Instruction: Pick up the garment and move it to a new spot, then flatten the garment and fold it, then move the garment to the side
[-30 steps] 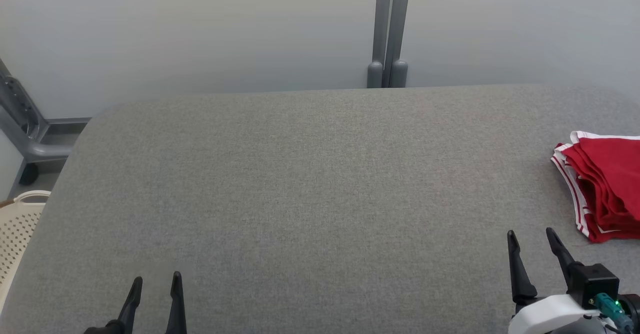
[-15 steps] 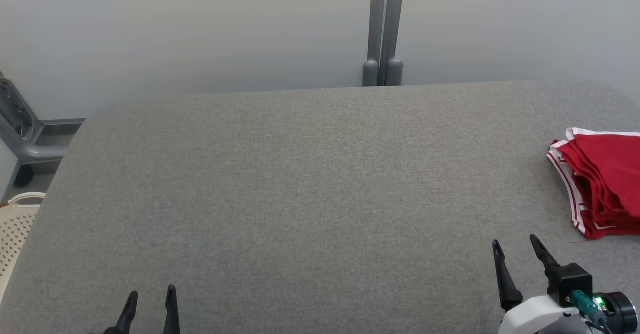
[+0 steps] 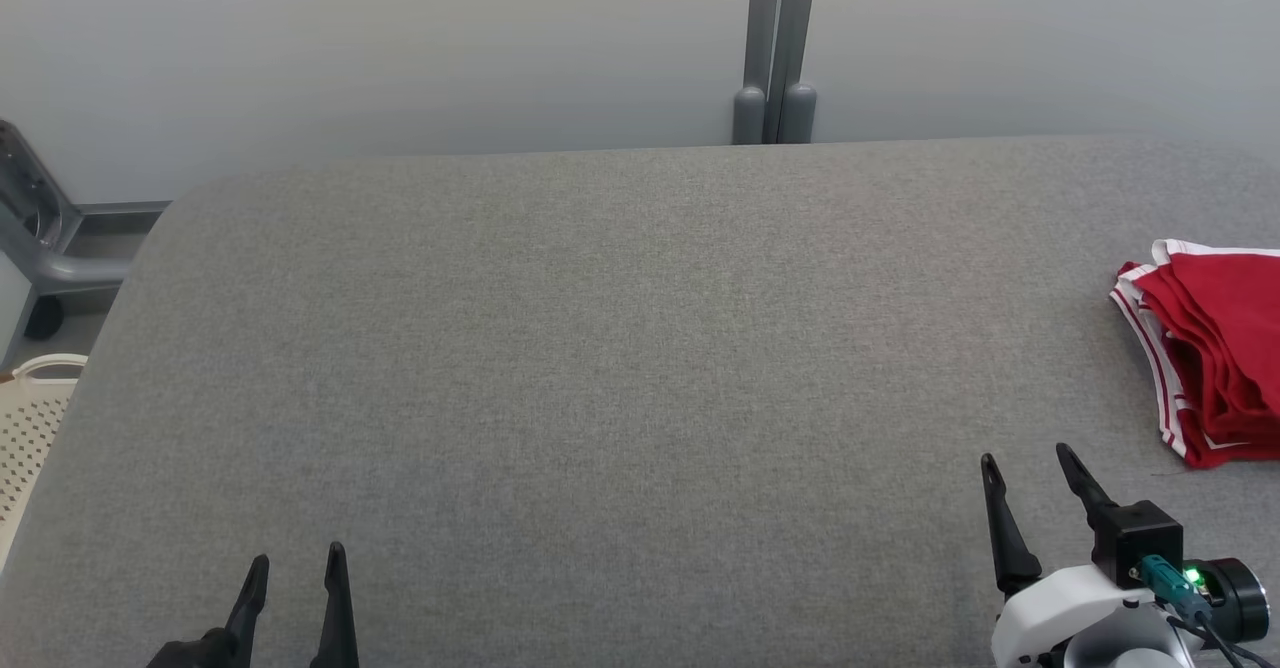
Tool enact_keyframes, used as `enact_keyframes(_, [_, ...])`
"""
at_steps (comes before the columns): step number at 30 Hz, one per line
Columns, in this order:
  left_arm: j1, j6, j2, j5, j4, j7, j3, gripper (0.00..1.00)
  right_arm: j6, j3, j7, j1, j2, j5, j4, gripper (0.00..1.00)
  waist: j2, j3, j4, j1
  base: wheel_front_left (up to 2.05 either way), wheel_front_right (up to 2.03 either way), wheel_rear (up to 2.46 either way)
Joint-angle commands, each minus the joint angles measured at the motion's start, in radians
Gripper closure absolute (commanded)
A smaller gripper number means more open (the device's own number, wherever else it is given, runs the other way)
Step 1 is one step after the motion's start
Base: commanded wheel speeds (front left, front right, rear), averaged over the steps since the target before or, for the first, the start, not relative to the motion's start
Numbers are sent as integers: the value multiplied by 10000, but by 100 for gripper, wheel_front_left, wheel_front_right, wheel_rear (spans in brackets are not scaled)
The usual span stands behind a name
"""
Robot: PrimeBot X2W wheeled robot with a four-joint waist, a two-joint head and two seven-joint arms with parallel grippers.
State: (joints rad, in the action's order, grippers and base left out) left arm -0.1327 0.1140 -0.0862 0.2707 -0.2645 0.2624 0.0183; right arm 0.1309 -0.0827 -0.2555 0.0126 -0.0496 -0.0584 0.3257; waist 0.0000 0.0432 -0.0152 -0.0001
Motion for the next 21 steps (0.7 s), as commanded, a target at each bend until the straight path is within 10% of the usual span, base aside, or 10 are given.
enact_keyframes(1, [174,0,-25,31,-51,34,21,0,-6,-16,-21,121,-21,184,28,0,0,-41,3,1,0,0,0])
enact_keyframes(16, [306,87,-13,125,-181,34,12,0,-6,74,-65,86,-18,321,135,0,0,-65,5,1,0,0,0])
enact_keyframes(17, [211,58,2,98,-196,-1,-17,100,0,68,-13,104,2,303,130,100,0,-65,6,1,0,0,0])
enact_keyframes(21, [64,58,93,134,-533,-80,-40,100,2,60,17,-103,69,338,480,100,0,-65,6,1,0,0,0])
